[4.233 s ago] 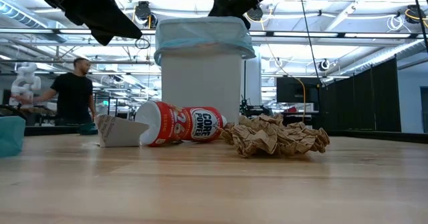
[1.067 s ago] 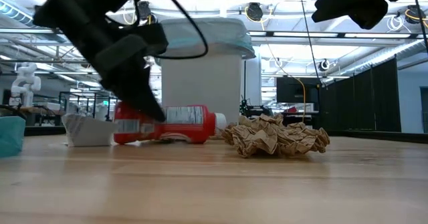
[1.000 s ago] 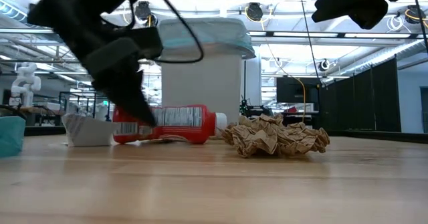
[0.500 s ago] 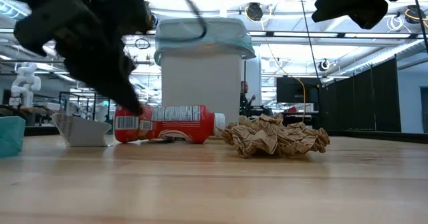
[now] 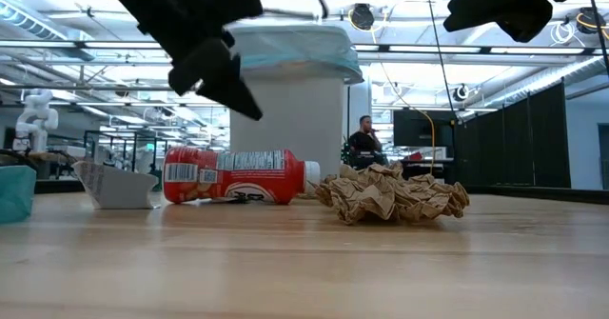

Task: Place trash/remove bag and relplace
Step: Put the red plastic bottle into the blue trash bag inside the white trash bin

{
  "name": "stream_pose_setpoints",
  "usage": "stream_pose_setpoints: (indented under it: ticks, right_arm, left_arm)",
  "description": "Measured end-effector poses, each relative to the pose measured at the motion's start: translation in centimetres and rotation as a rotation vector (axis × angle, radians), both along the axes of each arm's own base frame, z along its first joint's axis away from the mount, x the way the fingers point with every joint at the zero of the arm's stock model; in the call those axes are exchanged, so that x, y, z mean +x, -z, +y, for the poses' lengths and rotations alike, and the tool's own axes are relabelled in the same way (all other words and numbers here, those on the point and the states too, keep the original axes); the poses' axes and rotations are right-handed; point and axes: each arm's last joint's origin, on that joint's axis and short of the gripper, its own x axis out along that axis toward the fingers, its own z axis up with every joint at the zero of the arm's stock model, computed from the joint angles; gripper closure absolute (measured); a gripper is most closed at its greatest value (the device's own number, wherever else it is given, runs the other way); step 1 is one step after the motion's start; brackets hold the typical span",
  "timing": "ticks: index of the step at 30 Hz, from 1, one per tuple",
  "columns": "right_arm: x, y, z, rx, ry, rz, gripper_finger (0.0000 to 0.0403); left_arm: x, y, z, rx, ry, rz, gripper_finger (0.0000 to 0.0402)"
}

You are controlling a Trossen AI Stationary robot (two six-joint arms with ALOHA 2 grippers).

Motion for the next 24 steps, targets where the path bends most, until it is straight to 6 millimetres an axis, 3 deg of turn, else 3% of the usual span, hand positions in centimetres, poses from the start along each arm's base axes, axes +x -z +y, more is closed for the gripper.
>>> stream_pose_setpoints:
  ticks: [4, 8, 19, 24]
  right_arm:
    - [0.0, 0.0, 0.0, -0.001, 0.0, 0.0, 0.0268]
    - [0.0, 0.0, 0.0, -0.005, -0.002, 0.002, 0.0268]
    - [0.0, 0.1, 0.0, -0.015, -0.005, 0.009, 0.0268]
    - [0.0, 0.1, 0.0, -0.016, -0.005, 0.01, 0.0268]
  left_arm:
    - [-0.2, 0.1, 1.0, -0.074, -0.014, 0.087, 0.0372]
    - [-0.3, 0.2, 1.4, -0.155, 0.015, 0.143, 0.0329]
    - [-0.2, 0.4, 2.5, -0.207, -0.009, 0.164, 0.0136]
    - [-0.2, 0.4, 3.2, -0.261, -0.039, 0.166, 0.0066]
